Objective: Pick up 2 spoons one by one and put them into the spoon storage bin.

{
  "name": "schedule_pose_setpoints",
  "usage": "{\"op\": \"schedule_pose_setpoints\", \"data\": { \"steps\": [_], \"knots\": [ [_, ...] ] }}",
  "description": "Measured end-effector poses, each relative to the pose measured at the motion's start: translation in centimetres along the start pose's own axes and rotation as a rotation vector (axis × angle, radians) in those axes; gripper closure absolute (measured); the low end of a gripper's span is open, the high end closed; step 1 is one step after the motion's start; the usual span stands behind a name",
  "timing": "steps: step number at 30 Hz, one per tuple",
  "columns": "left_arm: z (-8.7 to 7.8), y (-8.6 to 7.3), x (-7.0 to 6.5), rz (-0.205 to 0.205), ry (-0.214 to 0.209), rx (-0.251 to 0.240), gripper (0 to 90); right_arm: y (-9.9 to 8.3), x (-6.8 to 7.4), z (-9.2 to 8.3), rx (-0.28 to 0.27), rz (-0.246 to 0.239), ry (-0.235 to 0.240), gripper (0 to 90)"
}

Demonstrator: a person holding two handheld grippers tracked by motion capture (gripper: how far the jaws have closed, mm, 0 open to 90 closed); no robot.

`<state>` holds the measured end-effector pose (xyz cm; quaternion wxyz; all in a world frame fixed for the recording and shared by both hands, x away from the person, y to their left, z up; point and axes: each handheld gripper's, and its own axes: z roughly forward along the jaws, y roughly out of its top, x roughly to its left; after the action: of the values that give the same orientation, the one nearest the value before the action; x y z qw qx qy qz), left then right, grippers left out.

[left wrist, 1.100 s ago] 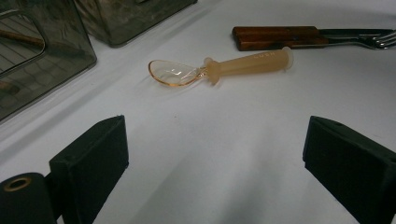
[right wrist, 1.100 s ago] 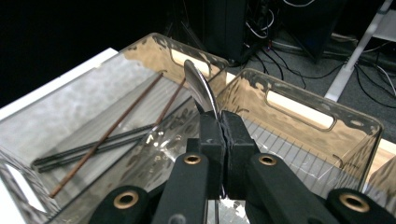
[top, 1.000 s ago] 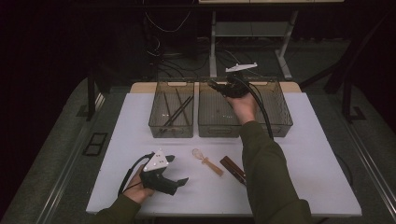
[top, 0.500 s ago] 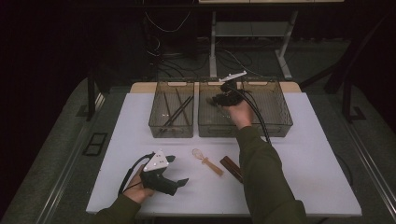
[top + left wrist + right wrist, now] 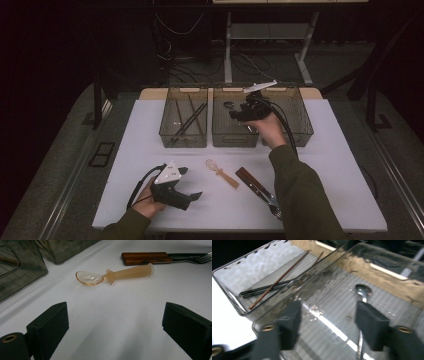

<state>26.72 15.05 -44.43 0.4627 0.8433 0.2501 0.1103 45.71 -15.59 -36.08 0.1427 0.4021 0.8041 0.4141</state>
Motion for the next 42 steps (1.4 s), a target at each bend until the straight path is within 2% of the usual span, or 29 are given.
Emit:
{"op": "schedule_pose_setpoints", "data": {
  "steps": [4,7,9,14,16,23,30,32,35,38,42],
  "knots": [
    [0.1,-0.1,-0.1,-0.022,0.004,0.000,5.9,-0.9,0.2,-1.8,-0.032,-0.013,0.029,25.9],
    [0.1,-0.1,0.0,-0.033,0.010,0.002,5.9,-1.5,0.2,-3.0,-0.033,-0.034,0.034,22.4],
    [0.1,-0.2,0.0,-0.039,0.009,0.005,5.9,-2.0,0.3,-3.9,-0.041,-0.033,0.056,20.9],
    [0.1,-0.2,0.2,-0.026,0.018,0.022,5.9,-3.6,0.3,-5.5,-0.063,-0.058,0.069,20.5],
    [0.1,-0.2,0.2,-0.029,0.019,0.026,5.9,-4.4,0.3,-5.9,-0.061,-0.050,0.077,20.6],
    [0.2,-0.2,0.4,-0.037,0.026,0.030,5.9,-7.2,0.7,-7.0,-0.054,-0.053,0.107,20.6],
    [0.1,-0.3,0.3,-0.037,0.024,0.032,5.9,-9.8,2.1,-7.6,-0.043,-0.046,0.146,20.7],
    [0.2,-0.3,0.2,-0.035,0.026,0.030,5.9,-10.2,2.5,-7.6,-0.026,-0.055,0.143,20.7],
    [0.1,-0.3,0.2,-0.032,0.026,0.029,5.8,-10.9,3.2,-7.7,-0.019,-0.054,0.164,20.7],
    [0.2,-0.3,0.3,-0.018,0.025,0.034,5.9,-11.4,4.0,-7.7,-0.015,-0.090,0.172,20.8],
    [0.1,-0.3,0.2,-0.016,0.024,0.034,5.9,-12.1,4.9,-7.7,-0.014,-0.096,0.196,23.5]
  ]
}}
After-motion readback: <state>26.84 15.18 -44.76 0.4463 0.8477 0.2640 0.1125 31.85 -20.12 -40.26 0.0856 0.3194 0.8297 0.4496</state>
